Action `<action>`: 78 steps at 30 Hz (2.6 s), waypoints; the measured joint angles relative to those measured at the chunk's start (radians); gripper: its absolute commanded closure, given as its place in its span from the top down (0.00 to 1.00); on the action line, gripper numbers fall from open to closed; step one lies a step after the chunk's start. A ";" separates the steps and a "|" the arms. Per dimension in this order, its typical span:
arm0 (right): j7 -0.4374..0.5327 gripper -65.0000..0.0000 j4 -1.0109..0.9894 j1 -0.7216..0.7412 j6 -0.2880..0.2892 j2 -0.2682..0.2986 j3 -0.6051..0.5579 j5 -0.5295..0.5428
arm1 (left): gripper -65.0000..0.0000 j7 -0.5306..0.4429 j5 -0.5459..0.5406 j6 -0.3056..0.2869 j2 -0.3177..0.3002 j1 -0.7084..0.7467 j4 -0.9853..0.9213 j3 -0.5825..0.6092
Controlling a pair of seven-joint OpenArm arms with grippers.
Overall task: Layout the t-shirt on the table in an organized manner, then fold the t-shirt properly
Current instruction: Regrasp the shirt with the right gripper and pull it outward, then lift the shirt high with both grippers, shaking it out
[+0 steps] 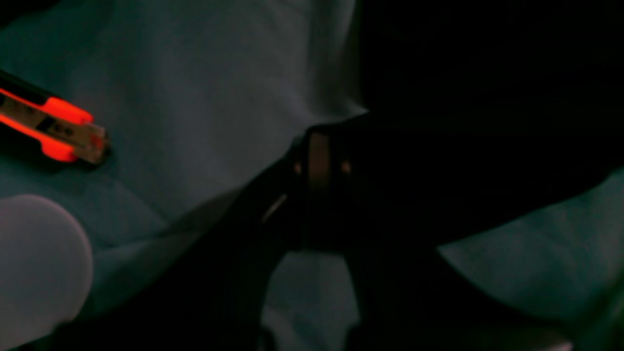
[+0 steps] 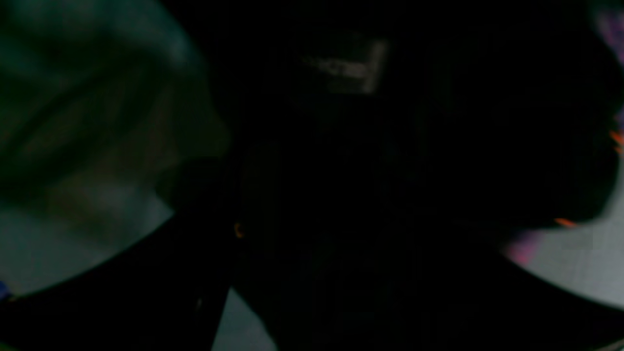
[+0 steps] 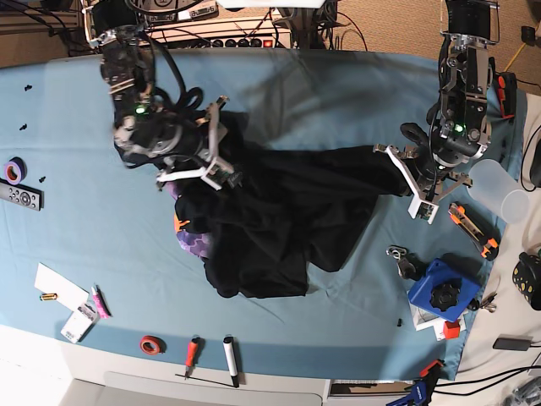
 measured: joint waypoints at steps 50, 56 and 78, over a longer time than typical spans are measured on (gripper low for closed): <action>0.227 0.00 -0.693 0.402 -0.159 0.082 0.798 0.014 | 0.00 -0.006 -0.011 -0.005 0.003 0.008 0.000 0.000; 0.204 0.02 -0.693 0.400 -0.150 0.082 0.798 0.010 | 0.00 -0.006 -0.011 -0.005 0.003 0.008 0.000 0.000; -0.245 0.31 -0.517 0.313 0.047 0.110 1.285 0.883 | 0.00 -0.006 0.003 0.003 0.003 0.008 0.000 0.000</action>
